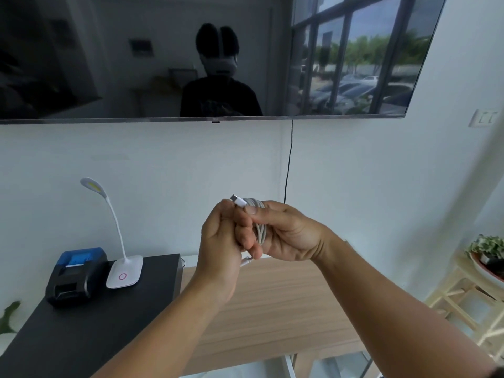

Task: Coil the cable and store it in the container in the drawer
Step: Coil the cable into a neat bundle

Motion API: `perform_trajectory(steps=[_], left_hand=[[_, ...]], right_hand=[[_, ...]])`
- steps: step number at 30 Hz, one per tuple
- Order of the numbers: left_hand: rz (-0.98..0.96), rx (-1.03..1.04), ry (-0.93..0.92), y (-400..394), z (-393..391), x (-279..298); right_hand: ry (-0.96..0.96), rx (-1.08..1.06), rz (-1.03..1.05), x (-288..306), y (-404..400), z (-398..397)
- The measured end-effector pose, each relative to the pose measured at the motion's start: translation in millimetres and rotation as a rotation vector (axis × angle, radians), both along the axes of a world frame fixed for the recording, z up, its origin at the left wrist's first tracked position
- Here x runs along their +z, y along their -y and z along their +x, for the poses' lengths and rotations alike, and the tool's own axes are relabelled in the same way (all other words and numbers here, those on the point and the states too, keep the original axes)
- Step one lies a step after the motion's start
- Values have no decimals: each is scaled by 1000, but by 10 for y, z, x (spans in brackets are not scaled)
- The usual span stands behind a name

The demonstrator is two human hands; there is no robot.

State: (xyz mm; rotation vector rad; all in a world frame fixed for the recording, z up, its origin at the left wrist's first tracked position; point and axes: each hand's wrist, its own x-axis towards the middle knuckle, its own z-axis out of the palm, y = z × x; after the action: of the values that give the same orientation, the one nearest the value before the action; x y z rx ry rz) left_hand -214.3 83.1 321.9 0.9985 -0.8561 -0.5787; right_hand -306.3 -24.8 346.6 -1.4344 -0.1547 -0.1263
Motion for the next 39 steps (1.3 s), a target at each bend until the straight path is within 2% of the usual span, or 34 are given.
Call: perform_trajectory(steps=[3,6,8,10,14,17,22,26,32,36,39], left_hand=[[31,-91,60,-41,119,-39],[129,-395,119,-129,338,100],[213,-519,190,-184,482,209],[258,-566,272,-224,589,277],[311,-644,304,-309,720,312],[297,-581,399,-329,733,299],[258,-393,418,-354,765,242],[207,-286,460,-387,754,220],[160,-183,460,-352,776,280],[111,-124,484,-261,755,334],[78,-114,511,-215,786,391]], right_hand=[[6,-6,-14,-39,22,-30],[-60,22,-69,-43,-4,-38],[-110,52,-121,-25,-28,-39],[-147,68,-144,-14,-47,-46],[-179,81,-141,-41,-73,-59],[-183,73,-184,-30,-87,-39],[-154,27,-251,-21,-114,-21],[-86,-143,-355,-71,-145,1],[78,-438,-200,-90,-256,27],[173,-678,-390,-100,-324,32],[169,-845,-507,-30,-299,26]])
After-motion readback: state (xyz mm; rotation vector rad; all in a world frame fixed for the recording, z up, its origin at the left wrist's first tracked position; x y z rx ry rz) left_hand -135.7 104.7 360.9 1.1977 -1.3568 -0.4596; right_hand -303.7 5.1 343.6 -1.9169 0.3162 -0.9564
